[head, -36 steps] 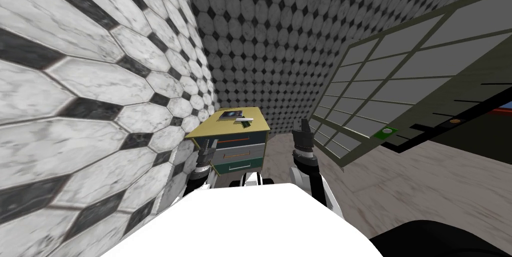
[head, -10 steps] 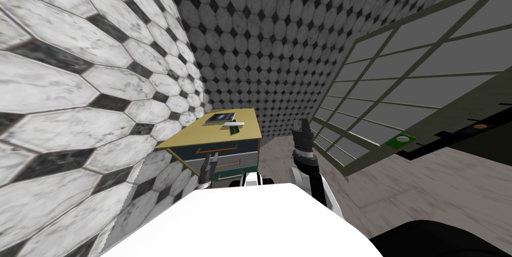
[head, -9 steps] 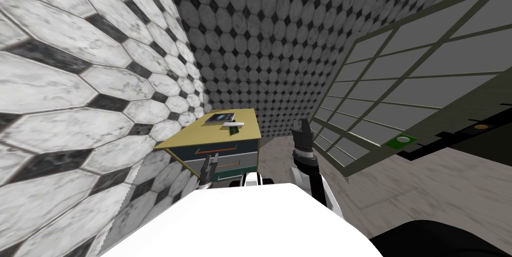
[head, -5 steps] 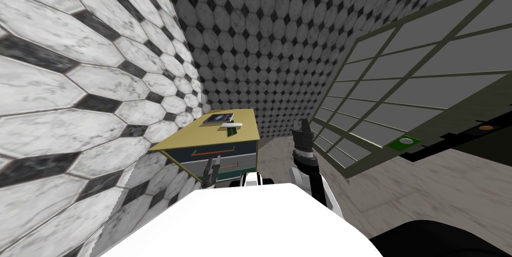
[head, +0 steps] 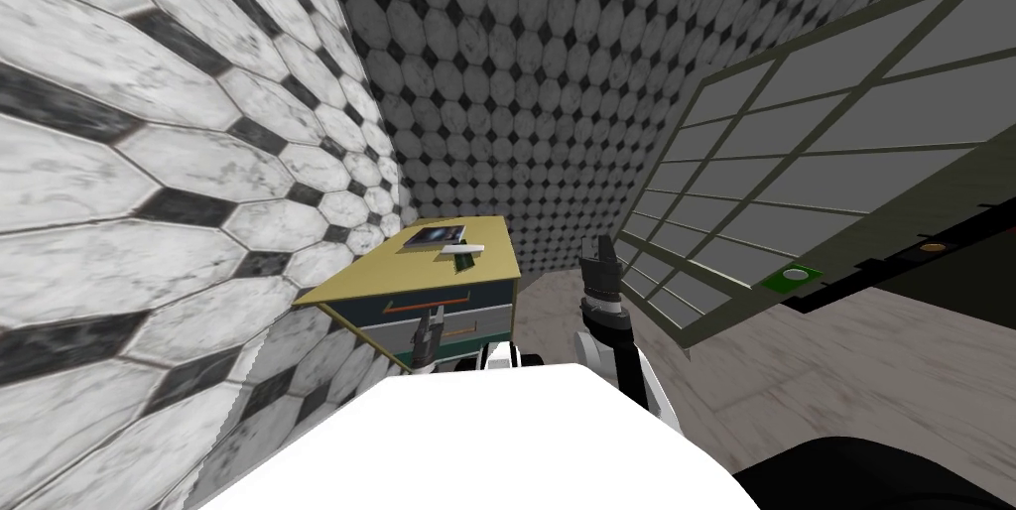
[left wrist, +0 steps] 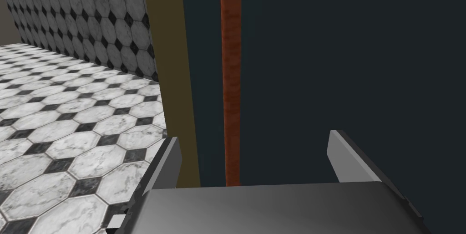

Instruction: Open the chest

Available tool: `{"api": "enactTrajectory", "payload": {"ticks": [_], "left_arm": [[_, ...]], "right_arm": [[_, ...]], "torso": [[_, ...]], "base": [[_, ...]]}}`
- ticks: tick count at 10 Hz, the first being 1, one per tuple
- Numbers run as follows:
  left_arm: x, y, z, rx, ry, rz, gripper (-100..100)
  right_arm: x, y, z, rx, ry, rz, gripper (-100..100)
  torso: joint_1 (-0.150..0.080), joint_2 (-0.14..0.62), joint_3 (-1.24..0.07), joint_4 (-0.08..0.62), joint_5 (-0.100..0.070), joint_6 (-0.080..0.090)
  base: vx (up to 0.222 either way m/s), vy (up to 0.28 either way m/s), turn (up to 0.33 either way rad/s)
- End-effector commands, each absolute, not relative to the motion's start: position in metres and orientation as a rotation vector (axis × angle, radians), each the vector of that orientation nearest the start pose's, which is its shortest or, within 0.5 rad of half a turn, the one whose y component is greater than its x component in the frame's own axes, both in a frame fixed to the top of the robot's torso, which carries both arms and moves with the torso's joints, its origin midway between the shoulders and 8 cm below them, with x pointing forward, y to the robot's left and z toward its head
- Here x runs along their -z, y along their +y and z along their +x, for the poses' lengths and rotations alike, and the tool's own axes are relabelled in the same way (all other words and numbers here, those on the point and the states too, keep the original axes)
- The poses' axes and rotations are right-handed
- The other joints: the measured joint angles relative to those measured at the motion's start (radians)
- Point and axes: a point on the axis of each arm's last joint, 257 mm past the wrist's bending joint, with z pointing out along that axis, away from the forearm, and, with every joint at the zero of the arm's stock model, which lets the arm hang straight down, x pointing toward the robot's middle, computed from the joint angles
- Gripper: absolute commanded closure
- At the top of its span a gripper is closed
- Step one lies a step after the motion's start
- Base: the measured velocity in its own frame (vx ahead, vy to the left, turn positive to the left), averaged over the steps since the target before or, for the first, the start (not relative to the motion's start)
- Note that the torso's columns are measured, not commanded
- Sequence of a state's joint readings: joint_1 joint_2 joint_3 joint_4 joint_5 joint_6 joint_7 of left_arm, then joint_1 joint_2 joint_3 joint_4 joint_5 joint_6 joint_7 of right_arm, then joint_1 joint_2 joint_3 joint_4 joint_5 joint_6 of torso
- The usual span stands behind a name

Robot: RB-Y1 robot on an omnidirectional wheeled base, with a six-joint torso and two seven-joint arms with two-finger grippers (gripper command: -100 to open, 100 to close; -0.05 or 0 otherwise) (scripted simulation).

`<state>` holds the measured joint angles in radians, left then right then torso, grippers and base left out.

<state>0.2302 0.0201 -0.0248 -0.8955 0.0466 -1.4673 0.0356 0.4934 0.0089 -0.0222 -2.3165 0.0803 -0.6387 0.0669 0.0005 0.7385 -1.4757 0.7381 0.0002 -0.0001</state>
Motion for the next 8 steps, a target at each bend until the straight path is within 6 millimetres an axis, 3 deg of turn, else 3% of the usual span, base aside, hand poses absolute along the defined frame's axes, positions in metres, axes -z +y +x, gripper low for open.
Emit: {"api": "enactTrajectory", "payload": {"ticks": [1,5,6,7,8], "left_arm": [[0.270,0.245,0.325,1.377,0.716,-0.822,-100],[0.259,0.221,0.330,1.364,0.705,-0.830,-100],[0.263,0.224,0.328,1.367,0.709,-0.832,-100],[0.265,0.233,0.328,1.370,0.711,-0.825,100],[0.267,0.239,0.326,1.374,0.713,-0.823,100]], "right_arm": [[-0.066,-0.267,0.311,-1.208,0.541,0.440,0],[-0.066,-0.267,0.311,-1.208,0.541,0.440,0],[-0.066,-0.267,0.311,-1.208,0.541,0.440,0],[-0.066,-0.267,0.311,-1.208,0.541,0.441,0],[-0.066,-0.267,0.311,-1.208,0.541,0.441,0]], "torso": [[-0.003,0.000,0.000,0.000,-0.001,0.000],[0.001,-0.001,0.000,0.000,0.000,0.000],[0.001,-0.001,0.000,0.001,0.000,0.000],[-0.001,-0.002,-0.001,0.000,-0.001,0.000],[-0.004,-0.002,-0.001,0.000,-0.001,0.000]], "base": [[-0.004,0.040,-0.028],[0.001,0.069,-0.044],[-0.010,0.035,-0.016],[0.003,-0.034,0.070],[-0.014,-0.077,0.088]]}}
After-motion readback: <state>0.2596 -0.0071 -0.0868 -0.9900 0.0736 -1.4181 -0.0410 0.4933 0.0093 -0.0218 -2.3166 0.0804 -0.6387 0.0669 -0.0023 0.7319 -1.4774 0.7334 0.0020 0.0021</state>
